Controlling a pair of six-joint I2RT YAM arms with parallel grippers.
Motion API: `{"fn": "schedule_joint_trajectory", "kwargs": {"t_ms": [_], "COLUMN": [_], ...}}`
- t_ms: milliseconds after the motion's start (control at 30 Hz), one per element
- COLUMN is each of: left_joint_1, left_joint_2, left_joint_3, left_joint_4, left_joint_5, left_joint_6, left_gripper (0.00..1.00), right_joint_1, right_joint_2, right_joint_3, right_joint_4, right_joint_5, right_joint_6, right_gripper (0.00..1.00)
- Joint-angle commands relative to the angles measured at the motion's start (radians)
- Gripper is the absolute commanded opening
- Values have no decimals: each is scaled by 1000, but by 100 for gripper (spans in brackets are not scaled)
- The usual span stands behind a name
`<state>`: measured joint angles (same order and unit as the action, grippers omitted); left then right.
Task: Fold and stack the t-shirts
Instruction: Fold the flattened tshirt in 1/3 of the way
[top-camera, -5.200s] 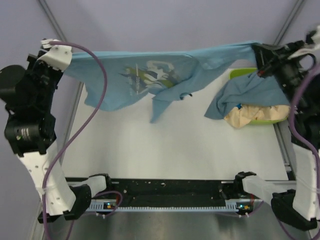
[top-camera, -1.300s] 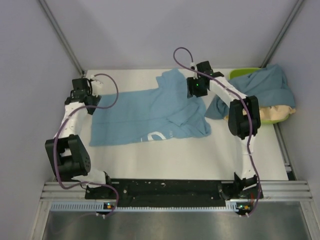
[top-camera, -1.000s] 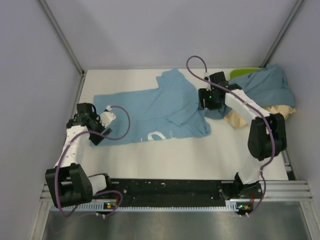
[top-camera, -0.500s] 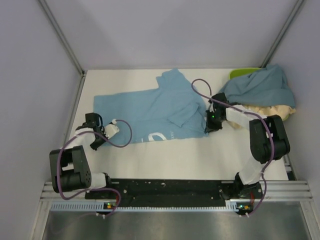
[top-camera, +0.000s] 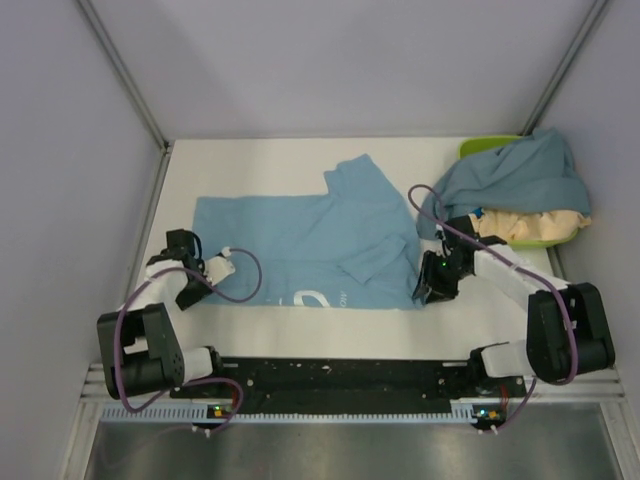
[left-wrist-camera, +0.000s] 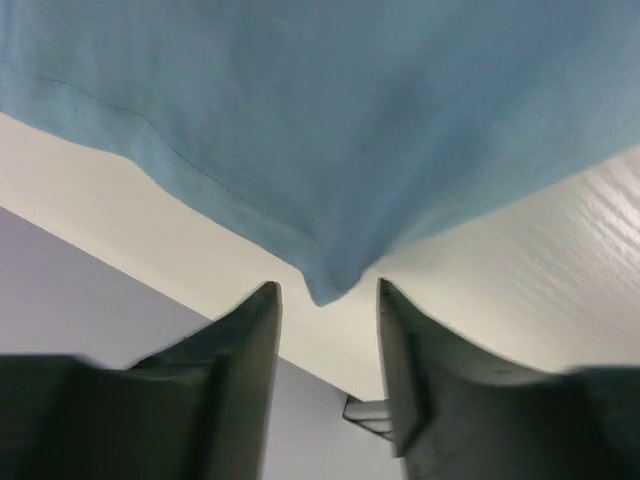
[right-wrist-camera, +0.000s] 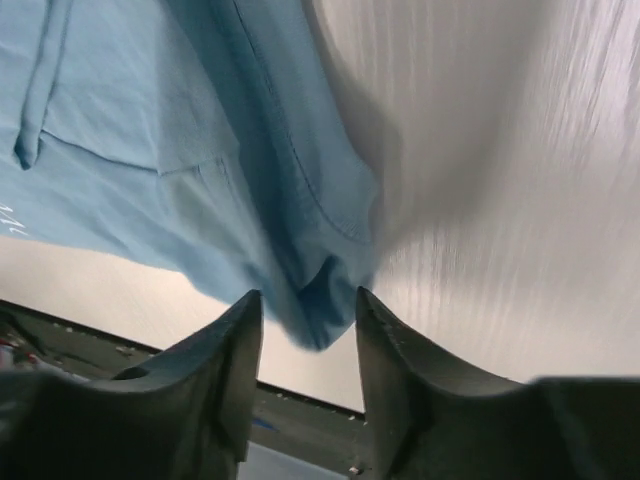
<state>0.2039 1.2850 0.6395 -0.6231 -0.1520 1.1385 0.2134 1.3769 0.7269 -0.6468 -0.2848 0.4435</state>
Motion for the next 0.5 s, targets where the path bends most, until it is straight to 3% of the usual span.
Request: {"fn": "schedule_joint_trajectory", "kwargs": {"t_ms": [0, 100, 233, 300, 333, 400, 433, 467], "left_joint_1": [14, 14, -65, -199, -284, -447, -506, -574], "left_joint_2": [-27, -18, 0, 8, 13, 54, 85, 121], "left_joint_3": [44, 165, 464, 592, 626, 663, 669, 673], "left_joint_4": [-98, -186, -340, -357, -354, -317, -294, -270], "left_joint_5": [-28, 29, 256, 388, 460, 624, 705, 753], "left_joint_6": [55, 34, -75, -175, -225, -317, -359, -371], "left_gripper": [60, 66, 67, 58, 49, 33, 31, 31], "right_joint_1": [-9, -9, 23, 75, 95, 106, 106, 104], "right_joint_2": [-71, -142, -248, -237, -214, -158, -119, -84], "right_joint_3": [-38, 24, 184, 251, 267, 244, 226, 217], "right_joint_4": [-85, -143, -159, -119, -87, 19, 68, 109], "right_joint_5": [-54, 59, 229, 242, 211, 48, -18, -63], "right_joint_6": [38, 37, 21, 6, 6, 21, 37, 47], "right_gripper": [50, 57, 54, 41, 27, 9, 1, 0]}}
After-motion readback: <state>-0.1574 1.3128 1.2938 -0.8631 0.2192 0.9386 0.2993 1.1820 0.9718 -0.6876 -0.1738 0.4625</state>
